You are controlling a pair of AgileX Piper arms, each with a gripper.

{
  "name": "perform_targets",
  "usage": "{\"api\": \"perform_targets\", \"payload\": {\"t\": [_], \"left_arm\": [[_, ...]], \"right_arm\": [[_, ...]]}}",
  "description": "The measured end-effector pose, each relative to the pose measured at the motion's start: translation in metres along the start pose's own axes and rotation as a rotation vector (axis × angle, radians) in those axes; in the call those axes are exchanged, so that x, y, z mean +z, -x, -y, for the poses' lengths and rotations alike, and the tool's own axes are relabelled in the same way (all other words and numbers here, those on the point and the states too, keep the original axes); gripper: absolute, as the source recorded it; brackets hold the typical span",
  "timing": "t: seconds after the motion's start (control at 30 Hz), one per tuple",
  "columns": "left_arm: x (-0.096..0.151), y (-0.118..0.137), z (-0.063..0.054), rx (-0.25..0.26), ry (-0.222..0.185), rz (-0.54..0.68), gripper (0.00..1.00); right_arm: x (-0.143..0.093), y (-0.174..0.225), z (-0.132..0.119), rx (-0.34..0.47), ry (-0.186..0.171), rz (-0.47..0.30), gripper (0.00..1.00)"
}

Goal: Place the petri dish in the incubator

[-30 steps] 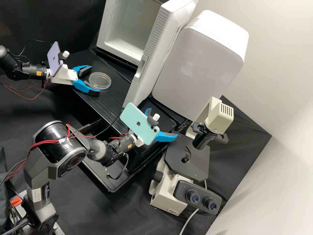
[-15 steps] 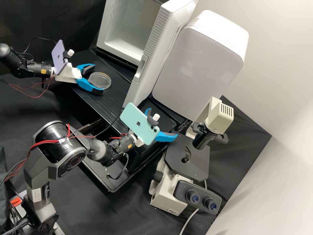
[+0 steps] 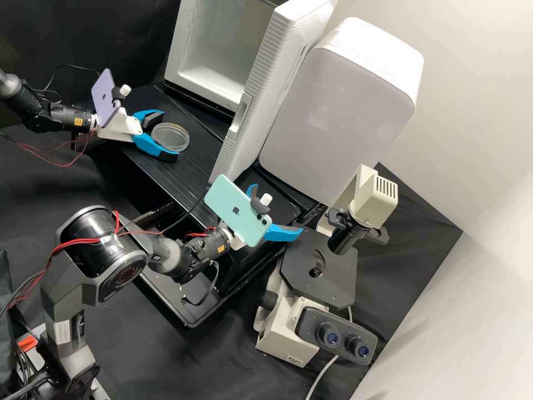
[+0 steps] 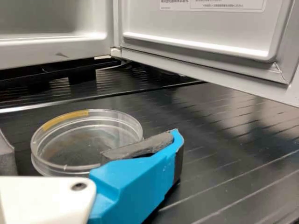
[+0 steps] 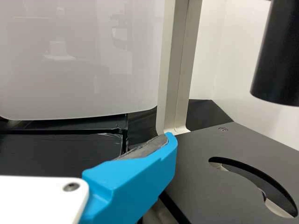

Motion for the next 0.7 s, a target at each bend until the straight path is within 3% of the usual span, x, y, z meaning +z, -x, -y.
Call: {"api": "perform_targets", "payload": {"t": [0.27,0.7], "left_arm": [[0.0009,-0.0010,0.0011,0.008,0.090,0.027,0.00],[-0.0040,0.0004,-0.0006,0.014,0.125,0.038,0.00]], "right_arm": [[0.0000,0.0000,0.0000,0.000,0.000,0.000,1.00],[0.0000,0.0000,0.0000,0.000,0.000,0.000,1.00]]}}
